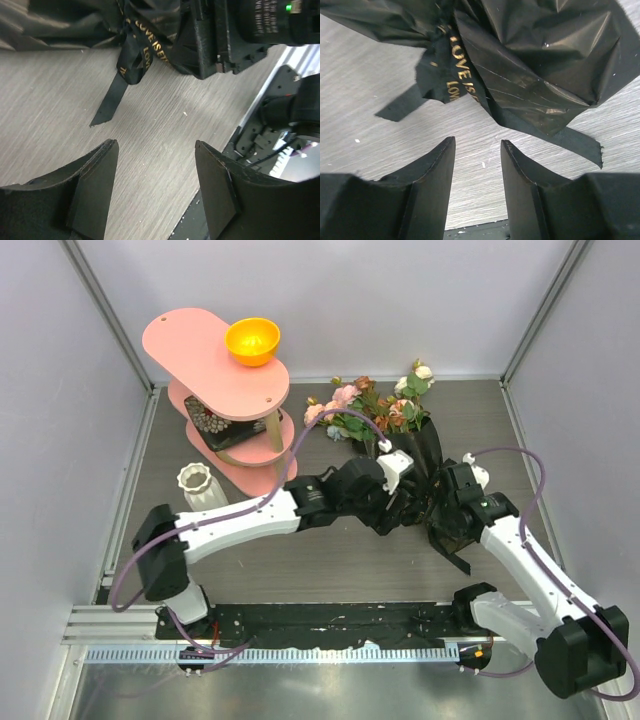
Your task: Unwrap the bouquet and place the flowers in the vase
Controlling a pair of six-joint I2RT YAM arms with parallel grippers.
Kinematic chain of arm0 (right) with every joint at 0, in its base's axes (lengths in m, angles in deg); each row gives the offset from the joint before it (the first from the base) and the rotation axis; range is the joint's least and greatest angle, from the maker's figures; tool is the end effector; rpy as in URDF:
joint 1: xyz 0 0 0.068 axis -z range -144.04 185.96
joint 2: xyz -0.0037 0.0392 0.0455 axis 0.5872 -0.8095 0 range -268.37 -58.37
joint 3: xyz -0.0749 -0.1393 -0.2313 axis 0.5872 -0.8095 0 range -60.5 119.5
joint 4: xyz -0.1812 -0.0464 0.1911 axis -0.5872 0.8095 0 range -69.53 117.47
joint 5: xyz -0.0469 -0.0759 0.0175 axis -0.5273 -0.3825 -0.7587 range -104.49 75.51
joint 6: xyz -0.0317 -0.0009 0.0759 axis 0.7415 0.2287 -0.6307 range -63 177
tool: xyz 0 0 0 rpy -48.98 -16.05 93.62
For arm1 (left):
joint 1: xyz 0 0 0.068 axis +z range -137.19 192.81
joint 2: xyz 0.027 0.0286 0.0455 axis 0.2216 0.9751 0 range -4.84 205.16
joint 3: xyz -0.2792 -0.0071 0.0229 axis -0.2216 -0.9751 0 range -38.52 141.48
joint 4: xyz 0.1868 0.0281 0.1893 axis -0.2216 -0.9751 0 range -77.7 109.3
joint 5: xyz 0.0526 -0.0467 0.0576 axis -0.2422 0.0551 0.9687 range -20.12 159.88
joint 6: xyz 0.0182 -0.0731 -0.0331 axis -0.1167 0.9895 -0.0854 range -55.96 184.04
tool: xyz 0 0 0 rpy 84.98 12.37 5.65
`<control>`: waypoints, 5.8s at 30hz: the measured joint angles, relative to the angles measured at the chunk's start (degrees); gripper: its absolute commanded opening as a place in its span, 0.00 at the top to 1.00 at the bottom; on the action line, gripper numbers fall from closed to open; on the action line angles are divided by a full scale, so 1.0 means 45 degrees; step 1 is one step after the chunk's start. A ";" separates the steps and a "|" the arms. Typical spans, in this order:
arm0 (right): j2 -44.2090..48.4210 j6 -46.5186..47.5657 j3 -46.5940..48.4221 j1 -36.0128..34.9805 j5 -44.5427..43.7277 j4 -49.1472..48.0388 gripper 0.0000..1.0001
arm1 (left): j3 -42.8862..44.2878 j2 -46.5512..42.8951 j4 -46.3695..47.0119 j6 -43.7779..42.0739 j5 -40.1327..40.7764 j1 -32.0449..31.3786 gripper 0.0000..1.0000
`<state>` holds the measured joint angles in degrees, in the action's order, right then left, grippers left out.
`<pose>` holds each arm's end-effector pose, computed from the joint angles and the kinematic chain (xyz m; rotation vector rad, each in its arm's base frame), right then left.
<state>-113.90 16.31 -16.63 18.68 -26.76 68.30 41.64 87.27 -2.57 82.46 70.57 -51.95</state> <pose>0.1932 0.0442 0.2214 0.5961 2.5046 0.0983 0.1754 -0.3698 0.3105 0.8899 2.0980 -0.7971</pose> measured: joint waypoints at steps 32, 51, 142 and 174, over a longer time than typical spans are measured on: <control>-0.1151 0.0563 -0.1467 0.0000 -0.0534 -0.2900 0.99 | 0.1515 0.5144 0.0918 -0.0729 -0.0481 0.1166 0.39; 0.0151 -0.0029 -0.1467 0.0000 -0.0175 -0.2302 0.99 | 0.3390 0.7480 -0.0923 -0.2579 0.1666 0.0175 0.37; -0.7786 0.2701 0.6475 0.3104 -0.2045 -0.1292 0.57 | -0.3225 -0.4255 -0.3842 0.3886 0.3813 -0.1302 0.45; -0.0646 0.0155 -0.1783 0.2715 0.1200 -0.3604 0.76 | 0.8548 0.9904 0.0015 0.5003 -0.4439 0.3113 0.68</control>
<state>-116.81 17.01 -24.65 30.90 -21.37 52.08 80.11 131.84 -2.51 104.97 50.60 -37.94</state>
